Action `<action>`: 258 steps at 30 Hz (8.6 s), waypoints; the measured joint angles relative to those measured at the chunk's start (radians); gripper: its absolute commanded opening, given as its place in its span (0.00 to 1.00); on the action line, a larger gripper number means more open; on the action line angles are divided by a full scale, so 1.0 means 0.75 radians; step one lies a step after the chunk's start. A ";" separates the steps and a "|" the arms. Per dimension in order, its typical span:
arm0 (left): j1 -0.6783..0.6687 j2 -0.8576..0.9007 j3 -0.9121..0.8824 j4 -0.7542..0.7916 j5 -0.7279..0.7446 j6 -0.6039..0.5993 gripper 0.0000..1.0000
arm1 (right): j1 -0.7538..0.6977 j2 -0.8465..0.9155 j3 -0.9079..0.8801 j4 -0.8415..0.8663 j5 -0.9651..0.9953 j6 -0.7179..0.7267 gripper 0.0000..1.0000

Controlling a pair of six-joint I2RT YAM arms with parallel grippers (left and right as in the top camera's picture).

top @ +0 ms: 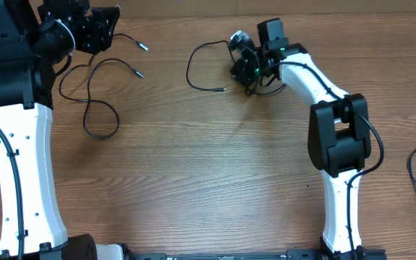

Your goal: Untangle cables

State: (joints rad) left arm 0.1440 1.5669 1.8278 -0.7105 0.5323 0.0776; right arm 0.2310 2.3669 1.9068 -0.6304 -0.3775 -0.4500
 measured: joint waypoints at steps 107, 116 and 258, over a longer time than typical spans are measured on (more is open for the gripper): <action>0.396 0.656 -0.292 0.226 -0.193 0.628 0.68 | -0.062 -0.743 0.364 -0.789 -0.584 -0.134 1.00; 0.357 0.769 -0.292 0.291 -0.198 0.613 0.04 | -0.062 -0.743 0.364 -0.851 -0.572 -0.135 1.00; -0.298 -0.083 -0.105 1.537 0.958 -0.621 0.04 | 0.267 -0.455 0.349 -0.286 -1.249 -0.509 1.00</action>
State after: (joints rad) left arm -0.0792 1.5043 1.7493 0.4419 1.2510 -0.3882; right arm 0.4313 2.0258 2.1689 -0.8452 -1.3140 -0.8318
